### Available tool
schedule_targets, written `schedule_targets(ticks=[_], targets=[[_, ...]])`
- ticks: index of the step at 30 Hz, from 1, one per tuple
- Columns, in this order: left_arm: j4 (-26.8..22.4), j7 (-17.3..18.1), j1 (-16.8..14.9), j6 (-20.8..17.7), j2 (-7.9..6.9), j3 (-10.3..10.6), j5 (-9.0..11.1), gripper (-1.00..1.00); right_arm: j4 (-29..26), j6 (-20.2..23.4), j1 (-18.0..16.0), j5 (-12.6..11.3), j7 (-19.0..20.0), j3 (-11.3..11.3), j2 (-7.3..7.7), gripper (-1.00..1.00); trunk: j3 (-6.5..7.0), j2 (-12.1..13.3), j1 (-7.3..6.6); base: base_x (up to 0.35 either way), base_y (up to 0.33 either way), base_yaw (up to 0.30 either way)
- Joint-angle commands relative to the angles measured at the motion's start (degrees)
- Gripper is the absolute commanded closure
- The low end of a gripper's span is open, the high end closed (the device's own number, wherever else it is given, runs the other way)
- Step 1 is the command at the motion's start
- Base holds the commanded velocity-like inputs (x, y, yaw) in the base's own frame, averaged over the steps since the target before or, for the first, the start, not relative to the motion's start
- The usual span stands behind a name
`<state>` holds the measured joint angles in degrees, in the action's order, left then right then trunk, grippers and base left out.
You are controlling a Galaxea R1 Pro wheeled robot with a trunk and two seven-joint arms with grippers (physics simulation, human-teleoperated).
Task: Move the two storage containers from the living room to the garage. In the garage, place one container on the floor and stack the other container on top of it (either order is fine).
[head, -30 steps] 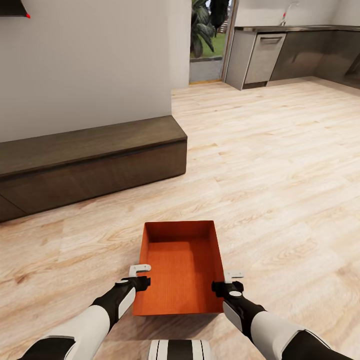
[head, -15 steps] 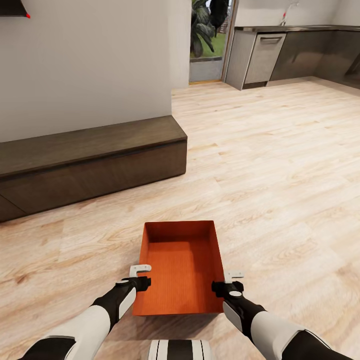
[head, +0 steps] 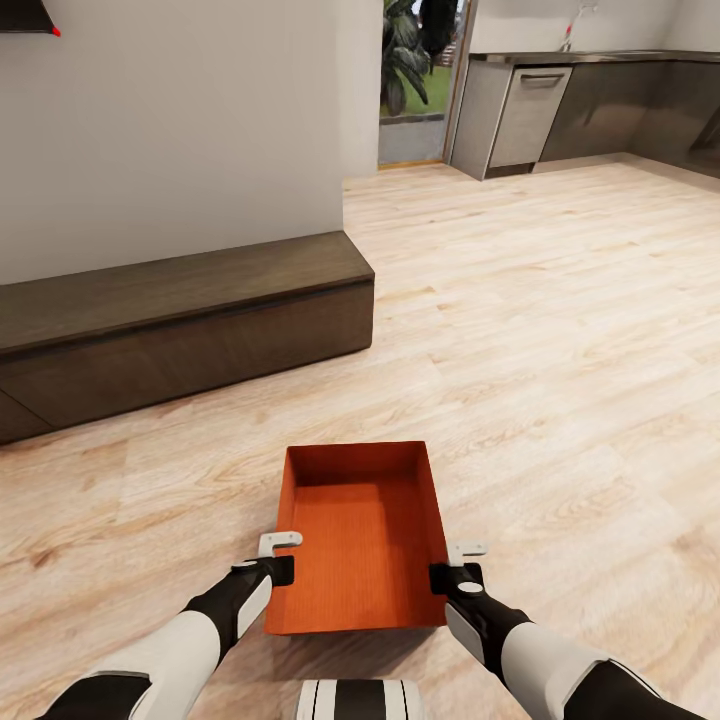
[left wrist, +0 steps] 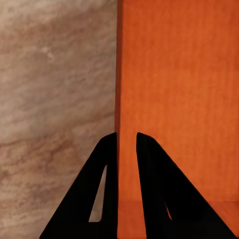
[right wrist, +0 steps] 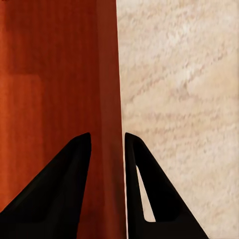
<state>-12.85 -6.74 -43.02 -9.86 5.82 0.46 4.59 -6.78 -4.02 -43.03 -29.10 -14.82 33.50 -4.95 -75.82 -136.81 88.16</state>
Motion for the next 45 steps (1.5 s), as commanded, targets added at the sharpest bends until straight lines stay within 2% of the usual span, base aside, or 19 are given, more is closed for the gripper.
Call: schedule_targets(ticks=[1, 14, 45], targets=[[-0.1, -0.5, 0.0, -0.4, -0.02, -0.2, 0.0, 1.00, 0.1, -0.4, 0.0, -0.6, -0.4, -0.1, 0.02, 1.00, -0.04, 0.0, -0.01, 0.000, 0.000, 0.000], [-0.2, -0.4, 0.0, -0.4, 0.04, 0.0, -0.2, 1.00, 0.1, -0.4, 0.0, -0.6, -0.4, -0.2, 0.05, 1.00, -0.04, 0.0, -0.01, 0.000, 0.000, 0.000], [-0.1, -0.4, 0.0, -0.4, -0.02, -0.1, 0.0, 1.00, 0.1, -0.6, 0.0, -0.5, -0.4, -0.3, 0.11, 1.00, 5.52, 12.4, -6.81, 0.000, 0.000, 0.000]])
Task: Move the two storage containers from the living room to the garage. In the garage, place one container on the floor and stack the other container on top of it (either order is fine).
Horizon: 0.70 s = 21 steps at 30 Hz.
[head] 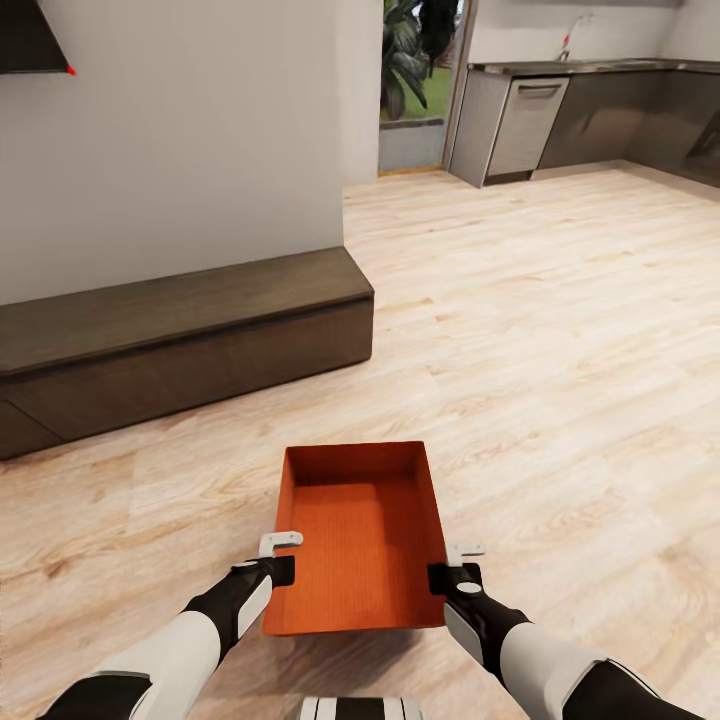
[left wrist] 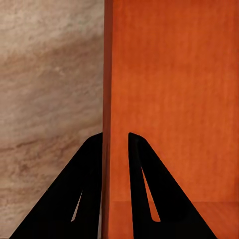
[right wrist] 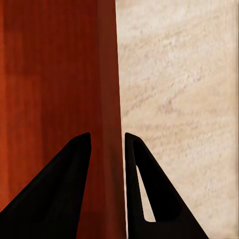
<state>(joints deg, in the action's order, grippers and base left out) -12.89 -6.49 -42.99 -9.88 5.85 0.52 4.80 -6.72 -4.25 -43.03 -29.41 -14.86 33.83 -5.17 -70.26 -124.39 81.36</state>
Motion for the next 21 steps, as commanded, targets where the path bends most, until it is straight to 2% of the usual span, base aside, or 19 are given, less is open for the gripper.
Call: schedule_targets(ticks=[1, 21], targets=[[-0.1, -0.7, 0.0, -0.4, -0.05, -0.2, -0.2, 1.00, 0.0, -0.4, 0.0, -0.2, -0.4, -0.6, 0.34, 1.00, 0.15, 0.4, -0.23, 0.000, 0.000, 0.000], [-0.1, -0.6, 0.0, -0.3, -0.05, -0.2, -0.2, 1.00, 0.0, -0.5, 0.0, -0.1, -0.6, -0.6, 0.34, 1.00, 3.74, 8.4, -4.63, 0.000, 0.000, 0.000]])
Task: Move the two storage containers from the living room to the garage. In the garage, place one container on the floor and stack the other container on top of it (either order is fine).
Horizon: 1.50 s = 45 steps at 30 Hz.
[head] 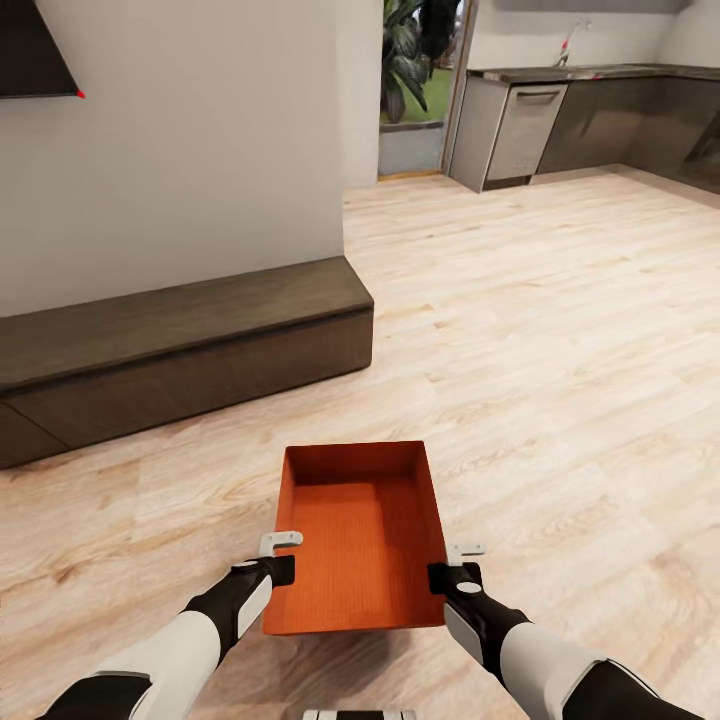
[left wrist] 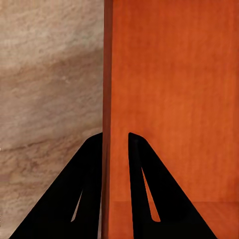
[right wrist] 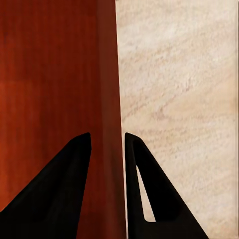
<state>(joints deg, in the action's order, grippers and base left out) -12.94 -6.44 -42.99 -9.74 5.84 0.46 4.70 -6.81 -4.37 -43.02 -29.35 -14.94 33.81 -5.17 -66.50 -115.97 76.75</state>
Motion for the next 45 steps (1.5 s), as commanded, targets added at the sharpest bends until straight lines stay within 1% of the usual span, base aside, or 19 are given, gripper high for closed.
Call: schedule_targets(ticks=[1, 45], targets=[[0.0, -0.7, 0.0, -0.4, -0.07, -0.1, -0.1, 1.00, 0.0, -0.4, 0.0, -0.2, -0.5, -0.6, 0.33, 1.00, 0.15, 0.4, -0.23, 0.000, 0.000, 0.000], [-0.1, -0.7, 0.0, -0.4, -0.11, -0.3, 0.0, 1.00, 0.0, -0.3, 0.0, -0.2, -0.4, -0.6, 0.33, 1.00, 8.05, 18.0, -9.90, 0.000, 0.000, 0.000]])
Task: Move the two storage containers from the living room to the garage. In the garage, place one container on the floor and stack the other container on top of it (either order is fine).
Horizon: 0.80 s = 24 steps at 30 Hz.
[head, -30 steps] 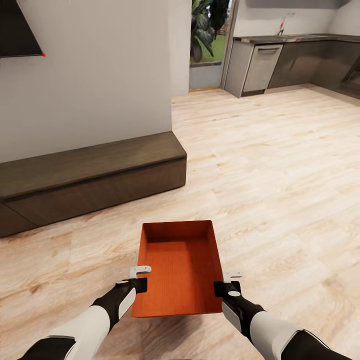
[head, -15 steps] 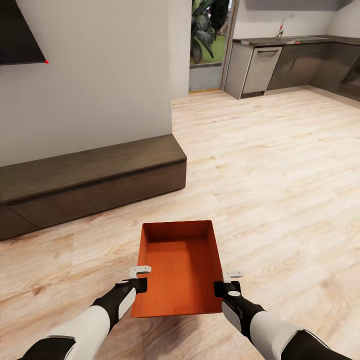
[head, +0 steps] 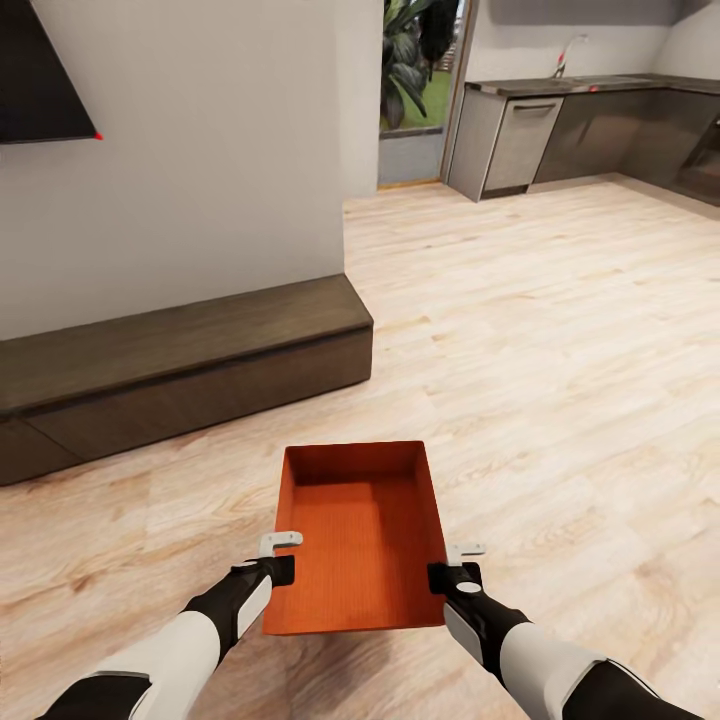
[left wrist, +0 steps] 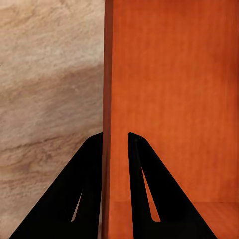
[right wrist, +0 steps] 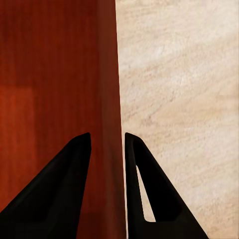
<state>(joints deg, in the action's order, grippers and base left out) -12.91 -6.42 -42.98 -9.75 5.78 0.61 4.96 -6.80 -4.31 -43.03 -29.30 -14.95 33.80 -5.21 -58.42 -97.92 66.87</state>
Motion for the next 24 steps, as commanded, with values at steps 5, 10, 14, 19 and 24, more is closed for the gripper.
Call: schedule_targets(ticks=[5, 10, 14, 19, 24], targets=[[-0.1, -0.7, 0.0, -0.4, -0.05, -0.4, -0.3, 1.00, 0.0, -0.4, 0.0, -0.2, -0.3, -0.6, 0.37, 1.00, 0.87, 2.0, -1.11, 0.000, 0.000, 0.000], [-0.1, -0.7, 0.0, -0.4, -0.06, -0.5, -0.3, 1.00, 0.0, 0.1, 0.0, -0.3, -0.3, -0.5, 0.41, 1.00, 1.77, 4.0, -2.21, 0.000, 0.000, 0.000], [-0.1, -0.7, 0.0, -0.4, -0.06, -0.5, -0.3, 1.00, 0.0, -0.4, -0.1, -0.2, -0.3, -0.6, 0.38, 1.00, 2.49, 5.6, -3.09, 0.000, 0.000, 0.000], [-0.1, -0.7, 0.0, -0.4, -0.06, -0.5, -0.3, 1.00, 0.0, -0.7, -0.1, -0.2, -0.3, -0.6, 0.38, 1.00, 3.38, 7.6, -4.18, 0.000, 0.000, 0.000], [-0.1, -0.7, 0.0, -0.4, -0.06, -0.5, -0.2, 1.00, 0.0, -0.8, -0.1, -0.2, -0.3, -0.6, 0.37, 1.00, 4.28, 9.6, -5.28, 0.000, 0.000, 0.000]])
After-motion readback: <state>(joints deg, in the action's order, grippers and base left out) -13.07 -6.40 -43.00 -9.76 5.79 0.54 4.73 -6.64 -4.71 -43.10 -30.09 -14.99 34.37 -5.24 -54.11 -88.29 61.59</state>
